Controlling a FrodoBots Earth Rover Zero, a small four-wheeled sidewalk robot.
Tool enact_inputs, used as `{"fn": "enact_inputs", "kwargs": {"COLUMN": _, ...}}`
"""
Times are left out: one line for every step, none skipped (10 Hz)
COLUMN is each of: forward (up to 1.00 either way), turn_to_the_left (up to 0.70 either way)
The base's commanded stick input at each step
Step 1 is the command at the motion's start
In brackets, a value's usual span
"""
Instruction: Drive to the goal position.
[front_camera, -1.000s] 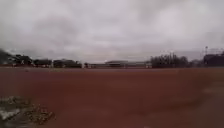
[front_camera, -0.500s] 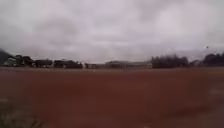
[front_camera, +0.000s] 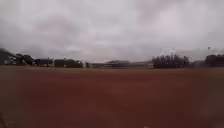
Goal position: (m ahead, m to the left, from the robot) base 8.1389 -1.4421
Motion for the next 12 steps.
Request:
{"fn": "enact_inputs", "kwargs": {"forward": 0.65, "turn_to_the_left": 0.00}}
{"fn": "enact_inputs", "kwargs": {"forward": 0.65, "turn_to_the_left": 0.00}}
{"fn": "enact_inputs", "kwargs": {"forward": 0.65, "turn_to_the_left": 0.00}}
{"fn": "enact_inputs", "kwargs": {"forward": 0.65, "turn_to_the_left": 0.00}}
{"fn": "enact_inputs", "kwargs": {"forward": 0.65, "turn_to_the_left": -0.01}}
{"fn": "enact_inputs", "kwargs": {"forward": 0.65, "turn_to_the_left": -0.02}}
{"fn": "enact_inputs", "kwargs": {"forward": 0.65, "turn_to_the_left": -0.07}}
{"fn": "enact_inputs", "kwargs": {"forward": 0.65, "turn_to_the_left": -0.13}}
{"fn": "enact_inputs", "kwargs": {"forward": 0.65, "turn_to_the_left": -0.32}}
{"fn": "enact_inputs", "kwargs": {"forward": 0.65, "turn_to_the_left": -0.32}}
{"fn": "enact_inputs", "kwargs": {"forward": 0.65, "turn_to_the_left": -0.32}}
{"fn": "enact_inputs", "kwargs": {"forward": 0.65, "turn_to_the_left": -0.32}}
